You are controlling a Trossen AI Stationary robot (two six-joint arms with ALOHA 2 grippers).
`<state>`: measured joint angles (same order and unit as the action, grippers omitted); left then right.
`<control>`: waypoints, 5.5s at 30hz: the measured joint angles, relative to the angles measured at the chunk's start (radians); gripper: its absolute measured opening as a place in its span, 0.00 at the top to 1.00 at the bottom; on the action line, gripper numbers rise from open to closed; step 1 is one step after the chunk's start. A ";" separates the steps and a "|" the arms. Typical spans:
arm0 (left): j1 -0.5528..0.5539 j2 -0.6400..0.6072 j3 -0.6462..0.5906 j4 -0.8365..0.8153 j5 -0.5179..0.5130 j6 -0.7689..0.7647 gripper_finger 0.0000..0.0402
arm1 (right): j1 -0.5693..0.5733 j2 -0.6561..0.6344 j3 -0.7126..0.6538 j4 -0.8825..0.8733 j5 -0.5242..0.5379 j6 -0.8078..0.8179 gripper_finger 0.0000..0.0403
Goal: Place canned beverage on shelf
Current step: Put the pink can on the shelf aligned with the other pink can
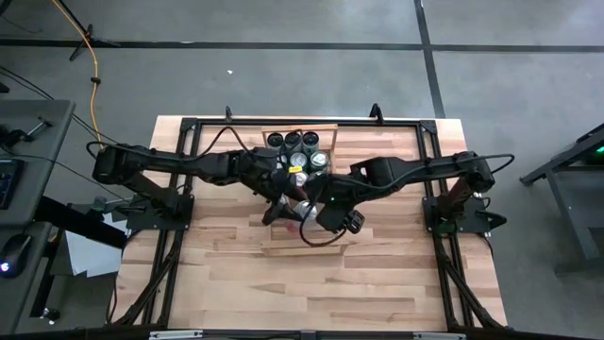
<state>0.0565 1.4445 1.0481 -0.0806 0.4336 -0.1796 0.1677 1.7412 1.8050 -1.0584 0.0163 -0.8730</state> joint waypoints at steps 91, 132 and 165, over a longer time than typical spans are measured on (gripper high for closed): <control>0.009 0.000 0.002 -0.048 0.001 0.042 0.37 | -0.012 0.069 0.000 0.158 0.037 0.050 0.03; 0.022 -0.013 -0.001 -0.005 -0.021 0.002 0.18 | -0.023 0.079 -0.008 0.107 0.052 -0.113 0.30; 0.022 -0.542 0.000 -0.252 -0.443 -0.160 0.10 | -0.031 0.284 -0.007 0.058 0.235 -0.396 0.30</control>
<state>0.0782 0.9028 1.0477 -0.3329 -0.0098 -0.3397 0.1371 2.0254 1.7977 -1.0006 0.2518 -1.2687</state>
